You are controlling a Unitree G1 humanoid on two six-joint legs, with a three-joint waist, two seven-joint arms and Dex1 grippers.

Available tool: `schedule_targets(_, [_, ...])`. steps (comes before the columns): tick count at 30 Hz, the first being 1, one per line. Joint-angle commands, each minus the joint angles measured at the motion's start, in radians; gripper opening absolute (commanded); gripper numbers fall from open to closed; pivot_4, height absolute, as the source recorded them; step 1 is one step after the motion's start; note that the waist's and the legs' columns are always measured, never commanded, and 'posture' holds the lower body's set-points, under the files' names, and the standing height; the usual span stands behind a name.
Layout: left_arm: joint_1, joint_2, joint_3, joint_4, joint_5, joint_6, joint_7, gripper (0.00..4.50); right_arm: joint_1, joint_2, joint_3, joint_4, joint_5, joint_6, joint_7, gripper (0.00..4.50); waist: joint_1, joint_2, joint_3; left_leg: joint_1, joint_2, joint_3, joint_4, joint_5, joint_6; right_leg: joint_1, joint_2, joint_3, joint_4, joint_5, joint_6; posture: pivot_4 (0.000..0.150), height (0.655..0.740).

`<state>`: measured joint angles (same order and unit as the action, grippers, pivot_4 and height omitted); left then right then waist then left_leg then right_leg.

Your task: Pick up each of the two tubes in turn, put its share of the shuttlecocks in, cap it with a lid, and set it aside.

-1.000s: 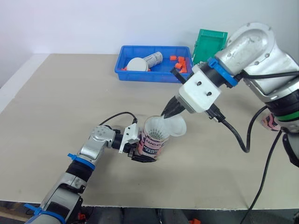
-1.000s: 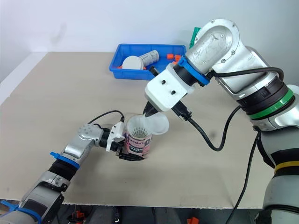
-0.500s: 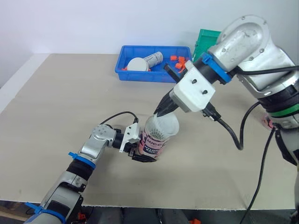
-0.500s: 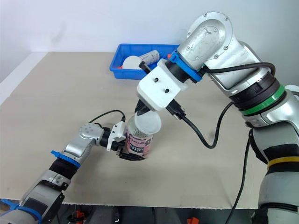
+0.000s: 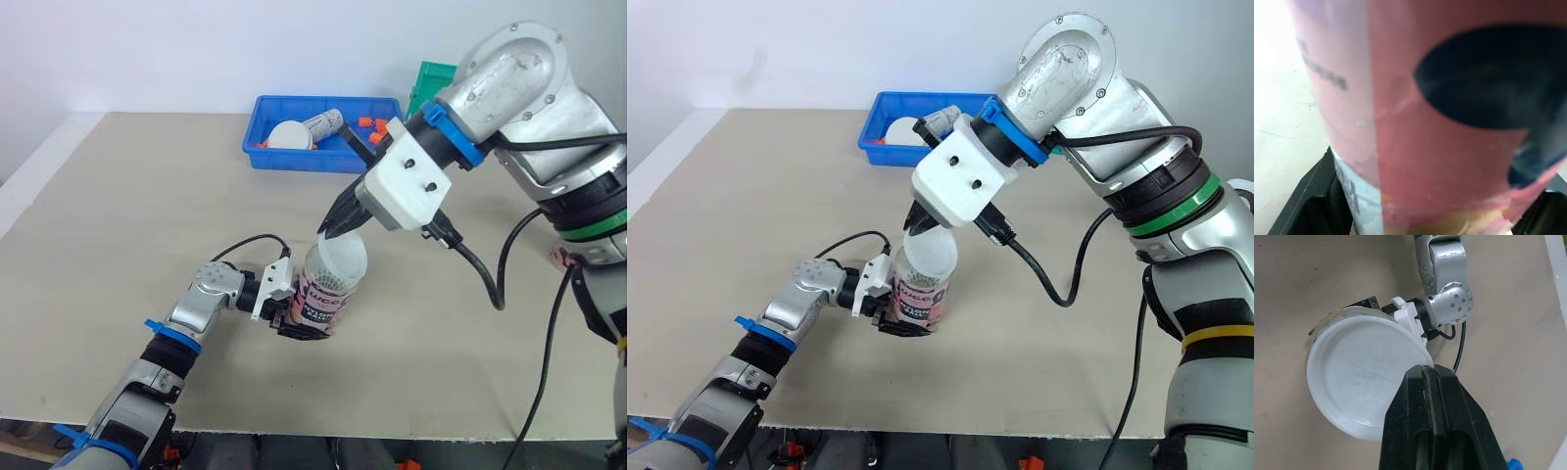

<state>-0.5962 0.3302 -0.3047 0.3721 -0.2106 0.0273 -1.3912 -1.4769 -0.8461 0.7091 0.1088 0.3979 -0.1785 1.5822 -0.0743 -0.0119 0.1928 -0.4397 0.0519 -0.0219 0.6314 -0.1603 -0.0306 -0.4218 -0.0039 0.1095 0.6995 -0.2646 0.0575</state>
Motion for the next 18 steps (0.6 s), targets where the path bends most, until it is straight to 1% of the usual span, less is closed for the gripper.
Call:
schedule_targets(1, [0.022,0.025,0.012,-0.013,0.004,0.013,0.013,3.61,-0.003,-0.017,-0.018,-0.039,0.029,-0.008,0.032,0.0,0.0,0.0,0.0,0.0,0.0,0.0,0.0,0.0,0.0,0.0,0.0,0.0,0.0,0.0,0.0,0.15,0.7038])
schedule_targets(8, [0.024,0.027,0.018,-0.032,-0.004,0.03,0.035,3.61,0.018,-0.001,-0.019,-0.04,0.039,-0.015,0.032,0.0,0.0,0.0,0.0,0.0,0.0,0.0,0.0,0.0,0.0,0.0,0.0,0.0,0.0,0.001,0.0,0.15,0.7038])
schedule_targets(18, [0.034,0.024,0.021,-0.034,-0.004,0.026,0.057,3.61,-0.03,-0.006,-0.01,0.057,0.033,-0.115,0.032,0.0,0.0,0.0,0.0,0.0,0.0,0.0,0.002,0.0,0.0,0.0,0.0,0.0,0.0,0.002,0.0,0.15,0.7038])
